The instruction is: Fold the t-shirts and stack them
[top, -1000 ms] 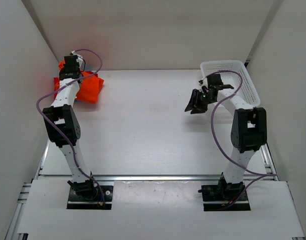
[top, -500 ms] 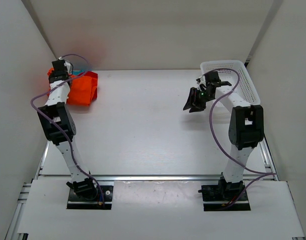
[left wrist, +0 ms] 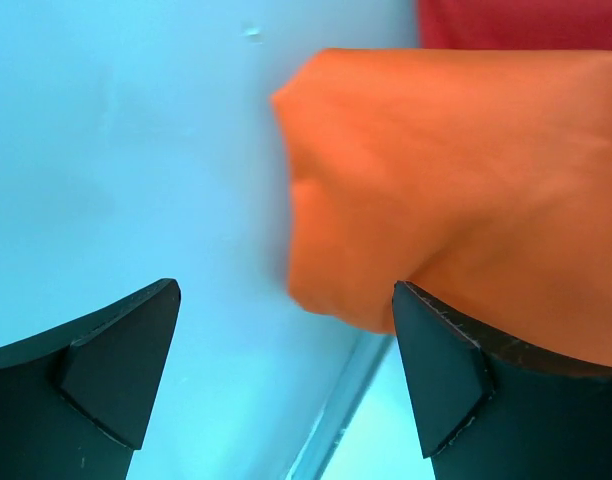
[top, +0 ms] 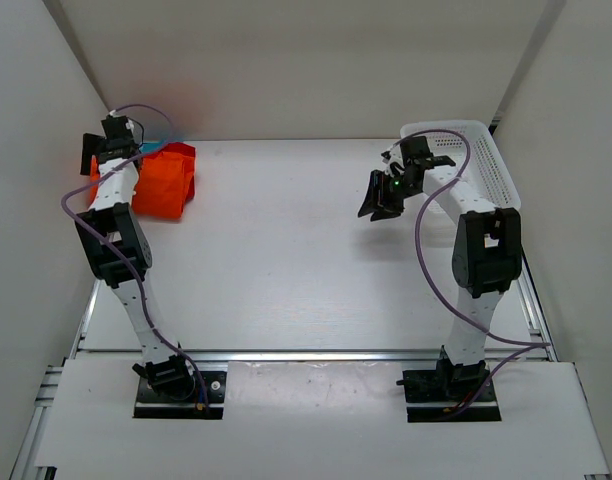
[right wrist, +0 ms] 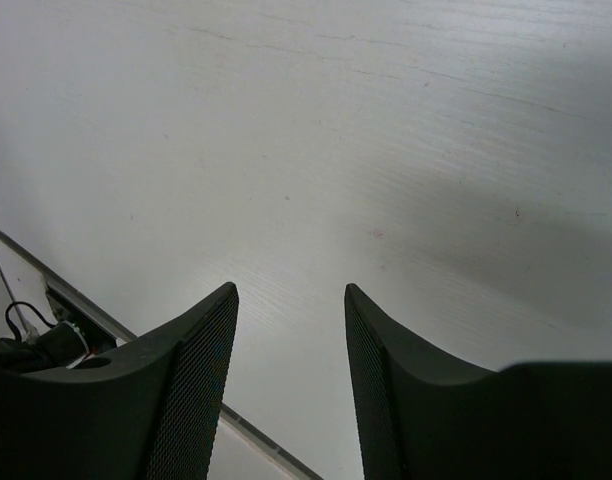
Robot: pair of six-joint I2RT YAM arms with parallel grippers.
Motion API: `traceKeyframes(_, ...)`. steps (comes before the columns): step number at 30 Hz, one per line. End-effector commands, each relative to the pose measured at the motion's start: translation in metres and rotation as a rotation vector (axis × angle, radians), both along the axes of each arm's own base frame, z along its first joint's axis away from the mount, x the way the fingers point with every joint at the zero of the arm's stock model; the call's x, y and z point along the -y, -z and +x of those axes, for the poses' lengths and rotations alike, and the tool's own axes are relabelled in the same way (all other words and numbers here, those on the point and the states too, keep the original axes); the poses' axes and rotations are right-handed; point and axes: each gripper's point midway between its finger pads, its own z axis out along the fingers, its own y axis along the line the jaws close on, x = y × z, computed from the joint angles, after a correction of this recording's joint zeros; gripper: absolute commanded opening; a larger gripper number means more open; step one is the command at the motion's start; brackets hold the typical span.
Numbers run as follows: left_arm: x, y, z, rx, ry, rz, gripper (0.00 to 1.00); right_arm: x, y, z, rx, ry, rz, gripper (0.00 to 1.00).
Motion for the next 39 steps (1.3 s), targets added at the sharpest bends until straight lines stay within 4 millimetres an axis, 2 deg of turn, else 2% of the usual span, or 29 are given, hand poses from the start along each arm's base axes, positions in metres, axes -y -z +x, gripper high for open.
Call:
traceKeyframes(1,-0.011,-0.071,-0.012,0.133,-0.068,0.102,0.98,-0.005,-0.012,0.002,0.027,-0.032,0.02,0.52)
traceKeyframes(3,-0.008,-0.081,-0.011,0.153,-0.055,0.134,0.99,-0.01,-0.011,-0.001,0.016,-0.041,0.034,0.52)
traceKeyframes(5,-0.004,-0.077,-0.01,0.137,-0.044,0.149,0.98,-0.009,-0.014,-0.001,0.026,-0.045,0.035,0.52)
traceKeyframes(6,-0.008,-0.071,-0.012,0.113,-0.045,0.149,0.99,-0.011,-0.011,-0.004,0.007,-0.044,0.037,0.52)
traceKeyframes(8,-0.005,-0.061,-0.009,0.081,-0.039,0.132,0.98,-0.012,-0.014,-0.005,0.016,-0.054,0.042,0.52)
traceKeyframes(10,0.003,-0.058,-0.003,0.085,-0.015,0.097,0.96,-0.014,-0.017,-0.006,0.021,-0.056,0.05,0.52)
traceKeyframes(12,0.014,-0.047,0.0,0.061,0.04,0.043,0.96,-0.014,-0.017,-0.007,0.023,-0.056,0.049,0.52)
traceKeyframes(13,0.03,-0.037,0.006,0.052,0.095,0.005,0.96,-0.015,-0.018,-0.008,0.031,-0.064,0.05,0.52)
traceKeyframes(14,0.037,-0.037,0.006,0.055,0.135,-0.029,0.96,-0.014,-0.018,-0.009,0.027,-0.061,0.05,0.52)
traceKeyframes(18,0.1,-0.019,-0.001,0.024,0.265,-0.089,0.97,-0.016,-0.018,-0.014,0.024,-0.064,0.055,0.52)
traceKeyframes(19,0.119,-0.011,-0.003,0.01,0.305,-0.125,0.97,-0.015,-0.015,-0.014,0.016,-0.064,0.057,0.53)
traceKeyframes(22,0.154,0.01,-0.007,-0.025,0.34,-0.246,0.97,-0.015,-0.015,-0.019,0.007,-0.066,0.062,0.52)
traceKeyframes(24,0.182,0.016,-0.006,-0.022,0.38,-0.372,0.97,-0.013,-0.014,-0.019,0.005,-0.057,0.068,0.52)
traceKeyframes(27,0.225,0.024,-0.018,-0.08,0.464,-0.51,0.96,-0.015,-0.015,-0.023,0.011,-0.056,0.084,0.52)
traceKeyframes(29,0.268,0.027,-0.026,-0.123,0.551,-0.558,0.96,-0.013,-0.018,-0.026,0.019,-0.048,0.097,0.52)
traceKeyframes(31,0.31,0.034,-0.04,-0.183,0.654,-0.607,0.97,-0.012,-0.019,-0.028,0.02,-0.038,0.106,0.52)
traceKeyframes(34,0.359,0.042,-0.067,-0.258,0.768,-0.644,0.98,-0.014,-0.018,-0.033,0.013,-0.039,0.116,0.52)
traceKeyframes(35,0.363,0.039,-0.07,-0.248,0.772,-0.643,0.99,-0.013,-0.019,-0.034,0.018,-0.038,0.118,0.51)
traceKeyframes(39,0.382,0.054,-0.094,-0.291,0.733,-0.784,0.99,-0.009,-0.02,-0.039,0.026,-0.023,0.118,0.52)
